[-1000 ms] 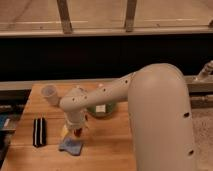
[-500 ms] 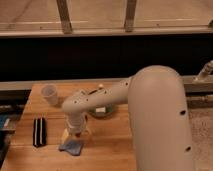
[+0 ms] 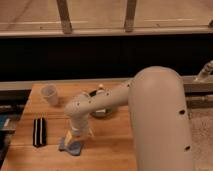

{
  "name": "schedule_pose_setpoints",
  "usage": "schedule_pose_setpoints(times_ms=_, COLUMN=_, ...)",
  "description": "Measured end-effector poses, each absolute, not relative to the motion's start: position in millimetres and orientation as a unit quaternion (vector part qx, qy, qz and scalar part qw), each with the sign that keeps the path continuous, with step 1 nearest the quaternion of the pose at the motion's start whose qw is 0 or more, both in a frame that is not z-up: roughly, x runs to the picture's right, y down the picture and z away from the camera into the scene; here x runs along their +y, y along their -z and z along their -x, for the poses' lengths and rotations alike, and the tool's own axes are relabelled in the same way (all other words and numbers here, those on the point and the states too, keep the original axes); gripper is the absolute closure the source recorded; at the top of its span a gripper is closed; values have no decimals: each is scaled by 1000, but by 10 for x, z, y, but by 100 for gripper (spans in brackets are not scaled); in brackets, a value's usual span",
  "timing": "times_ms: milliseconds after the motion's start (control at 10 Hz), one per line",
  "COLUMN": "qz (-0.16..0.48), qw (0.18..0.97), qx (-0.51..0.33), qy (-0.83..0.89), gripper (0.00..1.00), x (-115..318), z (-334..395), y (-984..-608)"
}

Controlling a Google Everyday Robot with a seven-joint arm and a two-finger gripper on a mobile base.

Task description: Wipe the white sponge on the table

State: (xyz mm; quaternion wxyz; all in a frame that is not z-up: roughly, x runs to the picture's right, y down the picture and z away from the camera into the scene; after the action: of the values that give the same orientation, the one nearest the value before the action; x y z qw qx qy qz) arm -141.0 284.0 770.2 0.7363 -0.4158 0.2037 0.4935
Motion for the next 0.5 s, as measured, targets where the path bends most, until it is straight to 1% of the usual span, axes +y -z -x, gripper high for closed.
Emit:
schedule_pose_setpoints(times_ms=300, qz=418, qw=731, qx=209, qy=-498, gripper=20, x=2891, z=1367, y=-7708)
schedule_pose_setpoints(times_ms=400, qz=419, qw=731, qx=209, qy=-497, gripper=23, x=2904, z=1377, y=-7707)
schedule_pose_setpoints(times_ms=500, qz=422, qw=731, qx=208, qy=-495, gripper=34, x=2920, z=1393, y=-7702)
